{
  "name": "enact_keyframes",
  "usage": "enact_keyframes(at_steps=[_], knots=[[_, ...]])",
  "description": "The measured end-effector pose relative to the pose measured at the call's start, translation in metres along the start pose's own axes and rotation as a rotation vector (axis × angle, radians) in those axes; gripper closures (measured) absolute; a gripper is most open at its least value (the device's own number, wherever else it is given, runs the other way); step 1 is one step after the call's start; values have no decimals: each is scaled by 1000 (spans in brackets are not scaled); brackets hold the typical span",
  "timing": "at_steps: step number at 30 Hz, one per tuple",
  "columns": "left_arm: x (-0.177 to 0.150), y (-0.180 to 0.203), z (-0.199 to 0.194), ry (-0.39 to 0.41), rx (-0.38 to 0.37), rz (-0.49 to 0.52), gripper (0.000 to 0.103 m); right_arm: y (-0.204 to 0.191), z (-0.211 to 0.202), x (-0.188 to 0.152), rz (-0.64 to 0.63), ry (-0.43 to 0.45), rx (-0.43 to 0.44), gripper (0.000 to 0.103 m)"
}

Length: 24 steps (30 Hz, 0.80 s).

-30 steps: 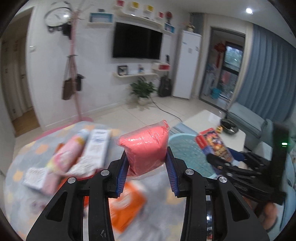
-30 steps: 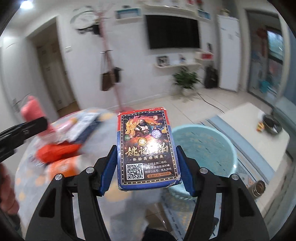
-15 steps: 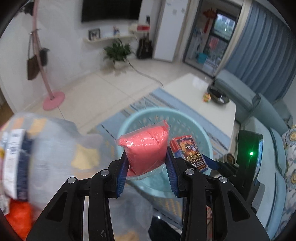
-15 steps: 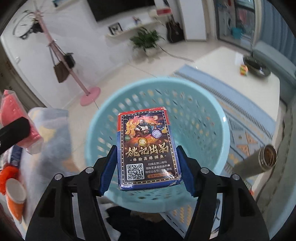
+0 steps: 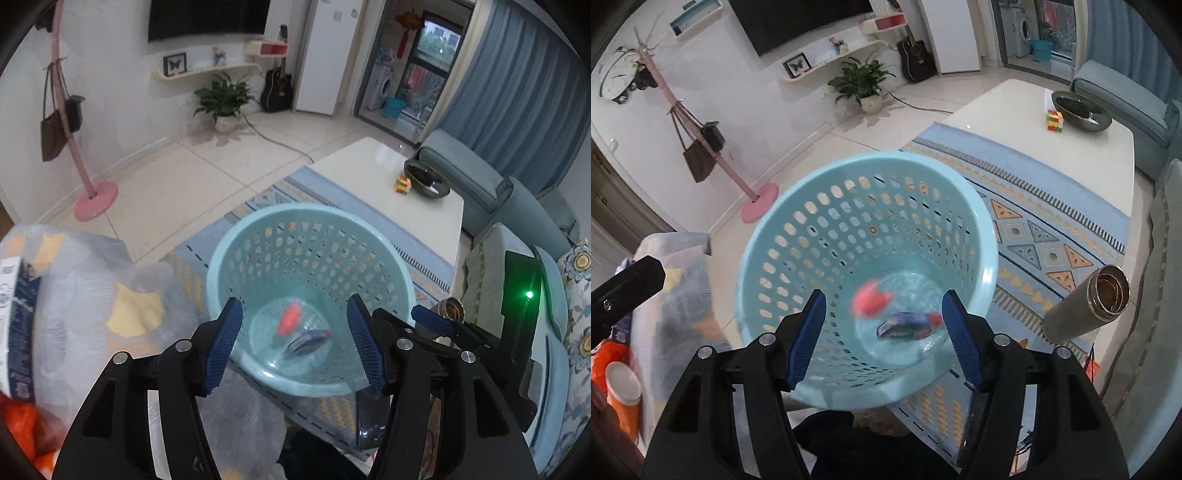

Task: Collect trash
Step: 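Carry the pink packet and card box into the blue basket, opening both tools, then move both tools back over the table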

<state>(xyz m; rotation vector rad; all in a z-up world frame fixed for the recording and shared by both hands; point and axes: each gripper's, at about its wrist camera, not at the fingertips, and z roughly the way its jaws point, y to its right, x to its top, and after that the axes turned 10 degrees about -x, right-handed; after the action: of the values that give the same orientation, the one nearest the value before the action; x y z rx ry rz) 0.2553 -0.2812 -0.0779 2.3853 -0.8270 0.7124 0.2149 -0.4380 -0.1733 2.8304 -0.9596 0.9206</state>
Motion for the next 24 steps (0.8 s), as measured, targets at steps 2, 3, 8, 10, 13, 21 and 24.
enact_keyframes(at_steps=[2, 3, 8, 10, 13, 21, 24], knots=[[-4, 3, -15, 29, 1, 8, 46, -6, -12, -3, -17, 26, 8, 41], [-6, 4, -23, 42, 1, 10, 46, -12, -21, -4, -35, 43, 14, 41], [-16, 6, -64, 114, -6, 4, 46, -40, -61, -14, -108, 106, 54, 41], [-23, 6, -82, 144, -6, -1, 46, -54, -80, -21, -143, 138, 65, 41], [-34, 3, -116, 202, -2, -10, 46, -71, -103, -30, -180, 168, 91, 41], [-75, -29, -198, 335, 50, -86, 46, -122, -158, -62, -284, 222, 174, 41], [-94, -52, -227, 372, 88, -134, 46, -146, -173, -80, -329, 232, 204, 41]])
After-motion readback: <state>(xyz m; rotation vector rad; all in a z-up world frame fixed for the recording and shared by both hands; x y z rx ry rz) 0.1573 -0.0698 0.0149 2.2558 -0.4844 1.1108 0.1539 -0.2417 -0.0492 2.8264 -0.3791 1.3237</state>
